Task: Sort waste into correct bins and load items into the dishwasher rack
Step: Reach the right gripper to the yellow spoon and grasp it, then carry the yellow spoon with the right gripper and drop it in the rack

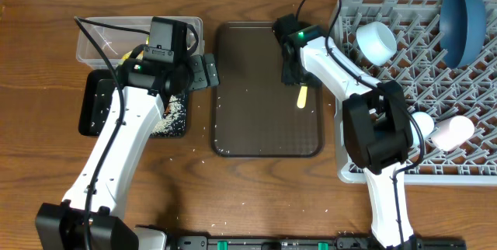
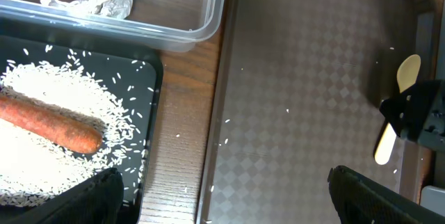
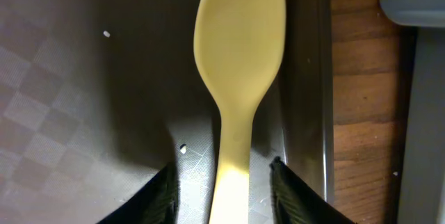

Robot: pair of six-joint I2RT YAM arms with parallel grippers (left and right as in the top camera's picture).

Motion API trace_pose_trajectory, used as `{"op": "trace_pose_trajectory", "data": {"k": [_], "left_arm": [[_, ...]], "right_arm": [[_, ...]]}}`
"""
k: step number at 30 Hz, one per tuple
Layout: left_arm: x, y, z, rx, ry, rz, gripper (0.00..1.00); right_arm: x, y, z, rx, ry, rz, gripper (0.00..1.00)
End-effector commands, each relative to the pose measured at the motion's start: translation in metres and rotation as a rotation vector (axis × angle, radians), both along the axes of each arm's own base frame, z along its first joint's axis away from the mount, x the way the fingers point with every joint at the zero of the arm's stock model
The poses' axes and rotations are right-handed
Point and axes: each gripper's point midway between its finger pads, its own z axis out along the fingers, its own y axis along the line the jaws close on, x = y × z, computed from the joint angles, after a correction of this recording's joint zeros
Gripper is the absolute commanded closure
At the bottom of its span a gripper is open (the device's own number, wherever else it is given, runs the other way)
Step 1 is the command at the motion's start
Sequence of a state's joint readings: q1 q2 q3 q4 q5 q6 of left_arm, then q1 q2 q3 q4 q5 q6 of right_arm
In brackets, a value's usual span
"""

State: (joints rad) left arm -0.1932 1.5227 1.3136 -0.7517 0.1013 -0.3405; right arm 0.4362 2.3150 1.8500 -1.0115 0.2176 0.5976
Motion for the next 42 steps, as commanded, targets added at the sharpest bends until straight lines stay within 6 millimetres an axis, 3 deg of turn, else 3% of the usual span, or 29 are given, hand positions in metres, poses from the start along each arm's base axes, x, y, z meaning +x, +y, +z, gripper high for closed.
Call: {"op": "trace_pose_trajectory", "data": {"k": [1,6,12,14,20,27,34,42], "left_arm": [[0.004,0.001,0.006,0.003,-0.017,0.004,0.03],[0.004,0.001,0.006,0.003,-0.017,0.004,0.03],[0.004,0.001,0.006,0.003,-0.017,0.004,0.03],[0.004,0.001,0.006,0.003,-0.018,0.004,0.03],[0.004,0.001,0.006,0.003,-0.017,0.004,0.03],[0.004,0.001,0.006,0.003,-0.017,0.004,0.03],[0.004,0.001,0.006,0.003,-0.017,0.004,0.03],[0.004,0.001,0.006,0.003,-0.017,0.004,0.03]], "right_arm": [[0.000,-0.001,-0.002,-0.016,-0.007,-0.012,0.68],[0.000,-0.008,-0.012,-0.023,0.017,-0.024,0.78],[-0.006,-0.008,-0.032,-0.006,0.079,0.008,0.78],[-0.006,-0.008,-0.032,-0.002,0.083,0.016,0.80],[-0.006,-0.004,-0.033,0.019,0.096,0.071,0.99],[-0.008,0.006,-0.030,0.068,0.117,0.154,0.99],[0.003,0.016,0.003,0.106,0.073,0.222,0.99],[0.013,0.019,0.079,0.133,-0.015,0.271,0.99]]}}
